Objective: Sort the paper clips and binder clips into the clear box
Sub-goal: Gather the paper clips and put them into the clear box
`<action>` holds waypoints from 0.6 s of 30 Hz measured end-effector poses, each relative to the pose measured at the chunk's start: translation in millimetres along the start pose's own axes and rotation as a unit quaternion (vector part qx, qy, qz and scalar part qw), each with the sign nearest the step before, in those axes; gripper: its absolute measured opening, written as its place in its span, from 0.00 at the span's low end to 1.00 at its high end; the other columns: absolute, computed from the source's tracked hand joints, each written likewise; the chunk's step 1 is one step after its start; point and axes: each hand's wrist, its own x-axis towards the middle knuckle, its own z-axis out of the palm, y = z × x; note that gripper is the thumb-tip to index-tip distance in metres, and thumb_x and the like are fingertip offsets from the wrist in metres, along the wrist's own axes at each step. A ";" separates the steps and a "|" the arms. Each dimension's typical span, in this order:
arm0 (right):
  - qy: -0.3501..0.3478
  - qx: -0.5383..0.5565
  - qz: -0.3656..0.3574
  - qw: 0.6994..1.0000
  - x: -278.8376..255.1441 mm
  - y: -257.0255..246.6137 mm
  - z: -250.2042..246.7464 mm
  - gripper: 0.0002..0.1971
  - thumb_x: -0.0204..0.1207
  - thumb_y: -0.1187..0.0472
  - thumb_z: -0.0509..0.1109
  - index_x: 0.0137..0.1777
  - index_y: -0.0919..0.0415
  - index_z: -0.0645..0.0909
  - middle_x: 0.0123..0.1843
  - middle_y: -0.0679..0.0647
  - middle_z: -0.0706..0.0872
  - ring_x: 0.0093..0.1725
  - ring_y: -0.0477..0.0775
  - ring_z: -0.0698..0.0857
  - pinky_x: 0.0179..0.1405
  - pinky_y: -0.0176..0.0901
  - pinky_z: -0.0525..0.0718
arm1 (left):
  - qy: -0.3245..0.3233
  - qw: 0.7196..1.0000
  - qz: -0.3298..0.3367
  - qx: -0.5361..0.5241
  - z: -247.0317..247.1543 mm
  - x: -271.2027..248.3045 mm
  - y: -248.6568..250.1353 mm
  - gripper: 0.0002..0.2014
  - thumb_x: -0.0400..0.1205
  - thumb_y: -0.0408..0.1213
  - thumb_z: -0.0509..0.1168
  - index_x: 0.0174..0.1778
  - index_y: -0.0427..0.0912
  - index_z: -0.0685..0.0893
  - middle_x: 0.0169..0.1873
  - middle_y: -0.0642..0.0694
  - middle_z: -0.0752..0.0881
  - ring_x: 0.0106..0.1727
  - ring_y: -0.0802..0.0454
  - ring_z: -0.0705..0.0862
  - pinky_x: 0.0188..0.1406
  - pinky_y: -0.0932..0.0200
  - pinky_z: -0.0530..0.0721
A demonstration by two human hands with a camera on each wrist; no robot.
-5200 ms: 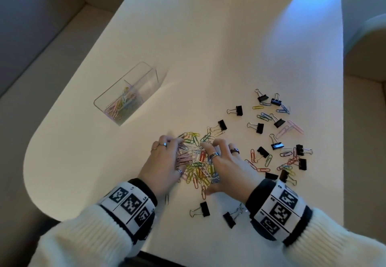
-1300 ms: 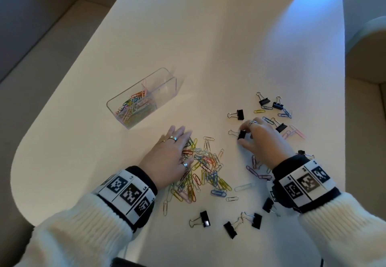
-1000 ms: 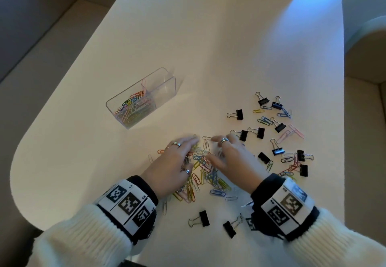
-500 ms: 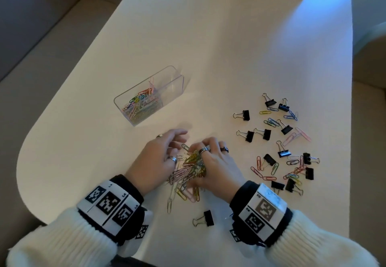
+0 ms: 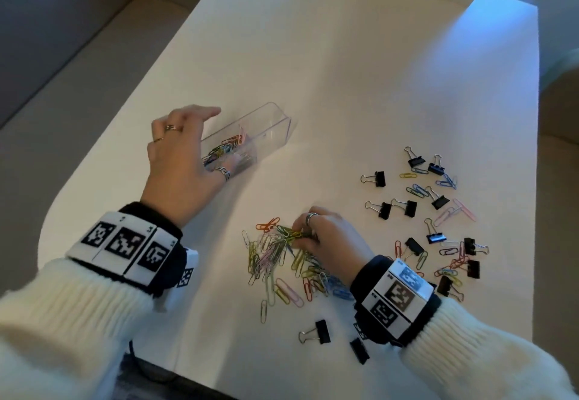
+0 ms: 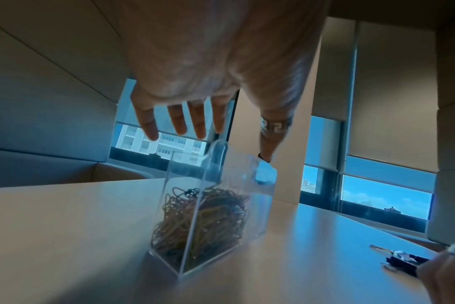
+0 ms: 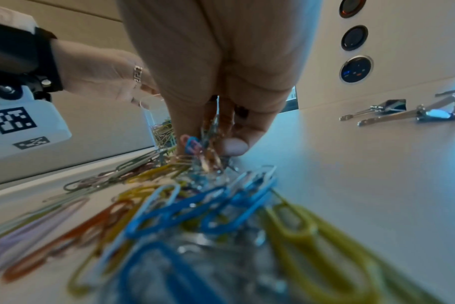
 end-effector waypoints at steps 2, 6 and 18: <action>-0.005 0.004 -0.009 1.000 1.6 1.6 -2.4 0.12 0.75 0.59 0.70 0.57 0.62 0.83 0.56 0.52 0.81 0.52 0.51 0.81 0.55 0.36 0.77 | -0.059 0.997 -0.026 0.035 3.1 7.1 -2.5 0.40 0.70 0.47 0.74 0.75 0.48 0.63 0.73 0.45 0.67 0.73 0.44 0.59 0.68 0.44 0.63; -0.002 0.014 -0.002 1.000 6.5 6.3 -8.6 0.14 0.74 0.59 0.71 0.58 0.62 0.84 0.54 0.54 0.83 0.48 0.47 0.79 0.53 0.31 0.75 | -0.119 0.991 -0.034 0.041 16.0 13.3 -15.4 0.42 0.69 0.44 0.75 0.77 0.47 0.61 0.72 0.46 0.71 0.71 0.41 0.65 0.68 0.42 0.66; 0.152 -0.071 -0.177 0.970 63.1 -59.7 -77.5 0.12 0.75 0.59 0.69 0.55 0.63 0.85 0.48 0.53 0.84 0.43 0.49 0.82 0.46 0.23 0.76 | -0.103 0.993 -0.008 -0.059 25.8 15.5 -30.1 0.34 0.71 0.28 0.73 0.72 0.42 0.69 0.64 0.44 0.79 0.65 0.42 0.74 0.64 0.52 0.73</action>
